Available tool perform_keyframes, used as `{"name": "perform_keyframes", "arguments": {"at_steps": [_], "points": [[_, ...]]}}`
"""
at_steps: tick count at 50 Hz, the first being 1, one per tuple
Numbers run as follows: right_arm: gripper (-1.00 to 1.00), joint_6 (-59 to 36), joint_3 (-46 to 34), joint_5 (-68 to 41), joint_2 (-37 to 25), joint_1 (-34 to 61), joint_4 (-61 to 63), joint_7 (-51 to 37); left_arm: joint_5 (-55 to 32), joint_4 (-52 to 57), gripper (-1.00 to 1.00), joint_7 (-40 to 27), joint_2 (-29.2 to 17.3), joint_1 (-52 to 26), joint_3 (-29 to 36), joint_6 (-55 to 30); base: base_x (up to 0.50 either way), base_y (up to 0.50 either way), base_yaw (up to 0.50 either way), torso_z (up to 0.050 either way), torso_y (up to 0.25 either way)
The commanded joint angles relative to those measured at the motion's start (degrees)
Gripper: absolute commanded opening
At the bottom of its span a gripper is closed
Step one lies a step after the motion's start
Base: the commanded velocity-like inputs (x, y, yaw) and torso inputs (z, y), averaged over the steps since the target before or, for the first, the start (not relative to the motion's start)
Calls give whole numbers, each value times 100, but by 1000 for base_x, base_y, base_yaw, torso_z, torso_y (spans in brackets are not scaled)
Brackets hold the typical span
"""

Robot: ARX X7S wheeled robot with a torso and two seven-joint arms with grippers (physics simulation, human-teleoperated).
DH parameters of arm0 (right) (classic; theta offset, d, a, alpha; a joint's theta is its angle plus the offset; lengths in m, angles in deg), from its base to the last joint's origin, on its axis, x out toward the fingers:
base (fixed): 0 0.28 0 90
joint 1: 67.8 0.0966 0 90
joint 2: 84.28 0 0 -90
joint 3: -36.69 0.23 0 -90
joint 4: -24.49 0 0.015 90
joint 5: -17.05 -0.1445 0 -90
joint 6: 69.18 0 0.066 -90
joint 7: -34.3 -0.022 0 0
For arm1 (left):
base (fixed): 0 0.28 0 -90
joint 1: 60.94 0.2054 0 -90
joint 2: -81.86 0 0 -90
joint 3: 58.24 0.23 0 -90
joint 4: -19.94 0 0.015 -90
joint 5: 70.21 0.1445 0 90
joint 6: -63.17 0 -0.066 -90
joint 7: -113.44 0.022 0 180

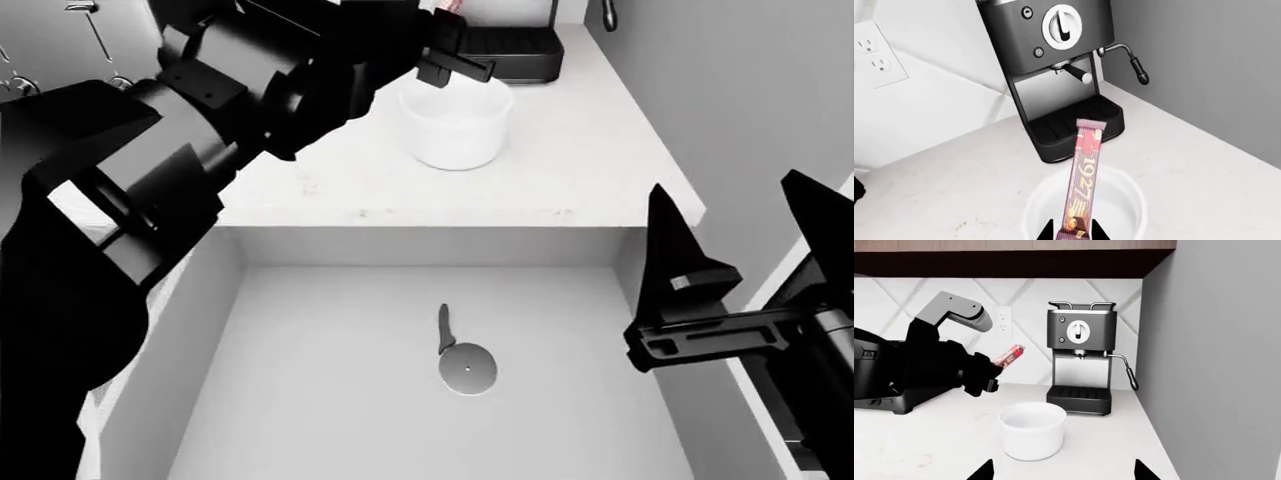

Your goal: Place the bar in the bowl and close the drawer.

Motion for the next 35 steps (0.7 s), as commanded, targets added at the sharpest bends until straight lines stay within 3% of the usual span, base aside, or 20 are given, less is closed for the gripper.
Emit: {"name": "perform_keyframes", "arguments": {"at_steps": [1, 21, 33, 34, 35], "points": [[100, -80, 234, 8, 208, 26, 19, 96, 222, -31, -100, 24, 132, -148, -196, 33, 0, 0, 0, 0, 0], [100, -450, 594, 78, 557, -124, 20, 292, 477, 69, -100, 72, 132, 45, -221, 4, 0, 0, 0, 9, -215], [100, -626, 681, 52, 704, -97, 9, 312, 450, 71, -100, 130, 132, 36, -217, 50, -1, 0, 0, 0, 0], [100, -642, 685, 63, 721, -99, 5, 323, 444, 73, 100, 133, 132, 35, -219, 19, 0, 0, 0, 0, 0], [100, -656, 694, 68, 734, -104, 6, 329, 441, 74, 100, 136, 132, 33, -220, 6, 0, 0, 0, 0, 0]]}}
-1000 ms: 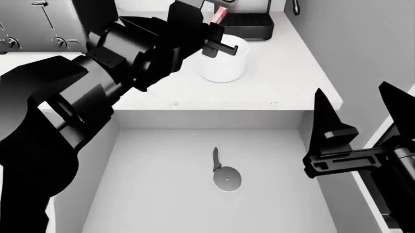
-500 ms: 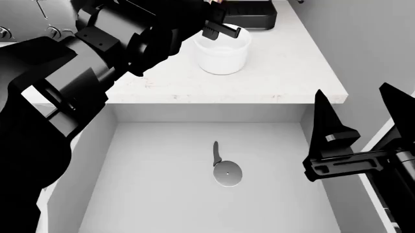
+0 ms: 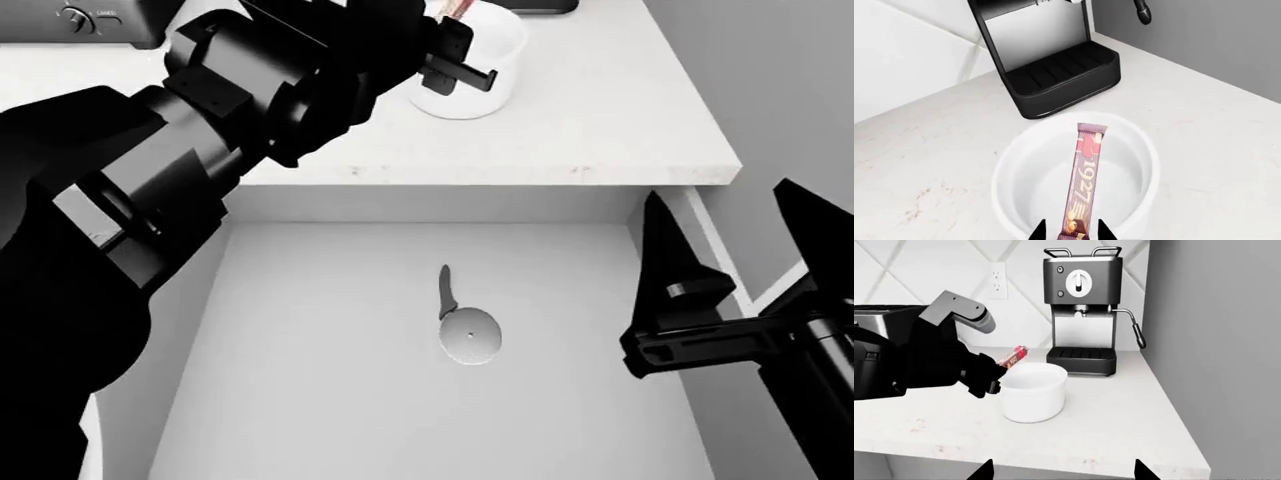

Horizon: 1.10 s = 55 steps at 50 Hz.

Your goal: Place the bar in the bowl and close the drawer.

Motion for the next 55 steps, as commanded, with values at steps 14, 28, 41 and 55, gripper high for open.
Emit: {"name": "perform_keyframes", "arguments": {"at_steps": [14, 28, 41, 55], "points": [[100, -339, 398, 56, 425, -7, -8, 200, 220, -48, 100, 110, 133, 28, -204, -38, 0, 0, 0, 0, 0], [100, -456, 484, -58, 505, 34, -2, 137, 60, -199, 100, -3, 133, 17, -216, 593, 0, 0, 0, 0, 0], [100, -877, 396, -318, 887, 357, 3, -169, -251, -441, 100, 283, 133, -75, -194, 1075, 0, 0, 0, -1, 91], [100, -995, 3, -452, 1017, 742, -79, -479, -283, 875, 100, -32, -743, -210, -271, 1252, 0, 0, 0, -3, 250]]}}
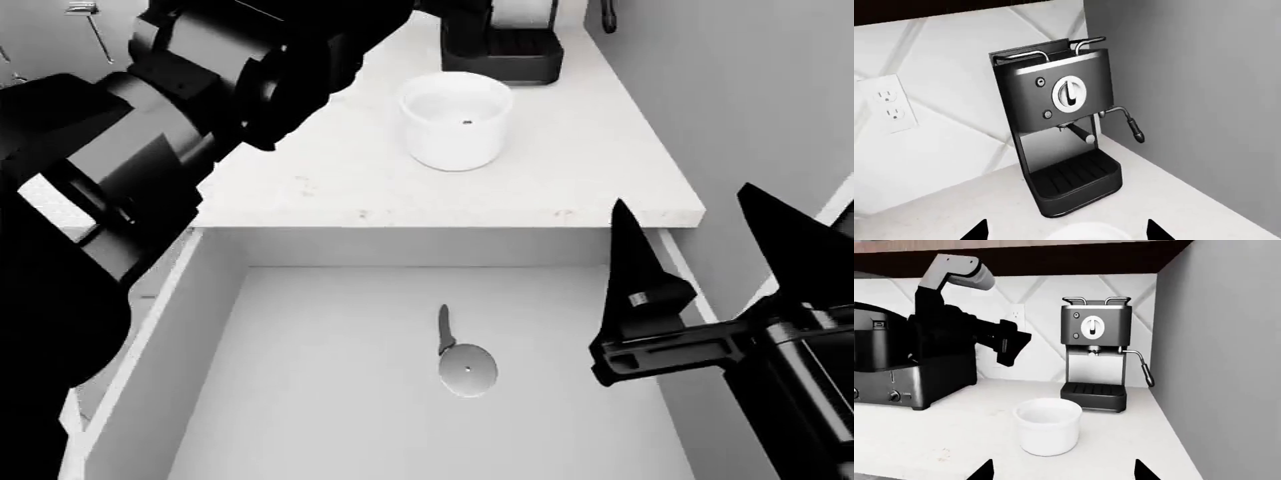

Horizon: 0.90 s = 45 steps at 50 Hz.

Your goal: Place the bar in the bowl and close the drawer.

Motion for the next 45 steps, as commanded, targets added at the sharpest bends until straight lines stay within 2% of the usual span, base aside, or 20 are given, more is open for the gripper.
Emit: {"name": "perform_keyframes", "arguments": {"at_steps": [1, 4, 15, 18, 20, 24, 31, 40, 45], "points": [[100, -75, -106, -25, 225, 289, -66, -111, 52, 1187, 100, -323, -697, -69, -244, 232, 0, 0, 0, -3, 250], [100, -130, -132, 32, 260, 338, -97, -78, 21, 1847, 100, -626, -1135, -24, -278, 247, 0, 0, 0, -3, 250], [100, -214, -445, 187, 251, 769, -307, -153, -119, 5693, 100, -2322, -3231, 75, -515, 434, 0, 0, 0, -3, 250], [100, -217, -474, 200, 230, 811, -320, -170, -145, 6231, 100, -2502, -3578, 136, -560, 499, 0, 0, 0, 0, 139], [100, -214, -494, 210, 186, 886, -387, -186, -139, 6813, 100, -2758, -4007, 254, -618, 648, 0, 0, 0, 0, 0], [100, -221, -535, 243, 144, 978, -440, -194, -66, 7588, 100, -3073, -4568, 479, -660, 880, 0, 0, 0, 0, 0], [100, -153, -686, 148, 72, 1146, -474, -363, 232, 8528, 100, -3464, -5199, 787, -638, 1145, 0, 0, 0, -3, 99], [100, -104, -725, 133, 34, 1168, -457, -396, 509, 9135, 100, -3776, -5611, 1195, -622, 1538, 0, 0, 0, -10, 250], [100, -80, -803, 93, 19, 1185, -436, -470, 607, 9319, 100, -3941, -5774, 1357, -581, 1623, 0, 0, 0, -4, 50]]}}
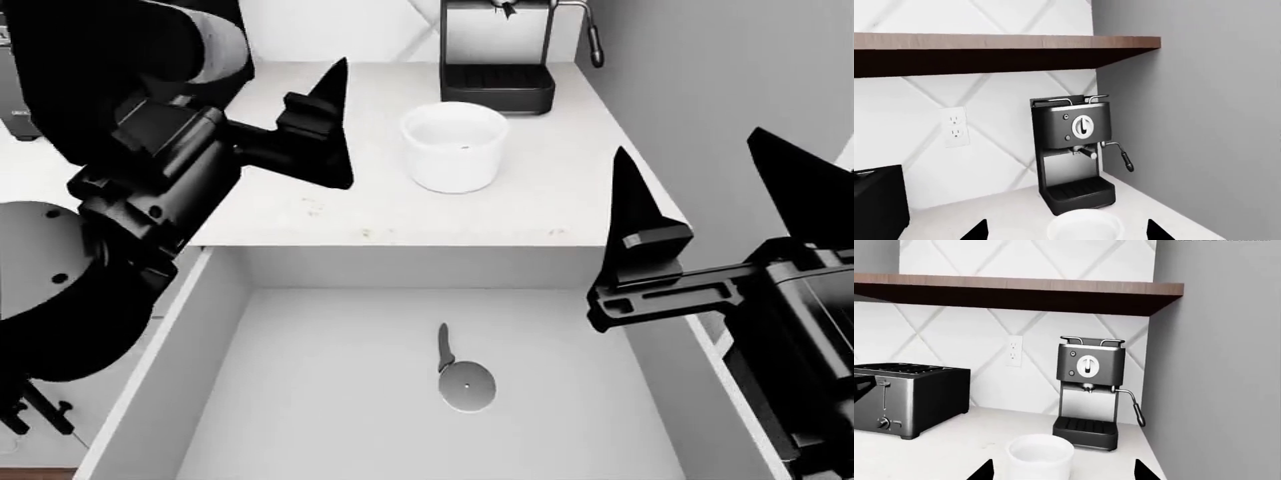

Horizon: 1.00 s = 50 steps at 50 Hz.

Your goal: Place the bar in the bowl and close the drawer.

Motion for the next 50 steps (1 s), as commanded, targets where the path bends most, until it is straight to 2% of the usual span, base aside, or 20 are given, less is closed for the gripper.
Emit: {"name": "perform_keyframes", "arguments": {"at_steps": [1, 10, 40, 50], "points": [[100, 95, -6, 40, 56, 95, 6, 3, 373, 859, 100, -389, -502, 415, -140, 399, 0, 0, 0, 0, 0], [100, 128, -53, 37, 48, 111, 10, -18, 330, 980, 100, -582, -678, 612, -123, 551, 0, 0, 0, 0, 0], [100, 96, -188, 160, -78, 204, 106, -118, 255, 949, 100, -638, -700, 613, -218, 540, 0, 0, 0, 0, 0], [100, 100, -223, 182, -107, 233, 133, -137, 269, 907, 100, -624, -679, 670, -236, 592, -1, 423, 0, 0, 0]]}}
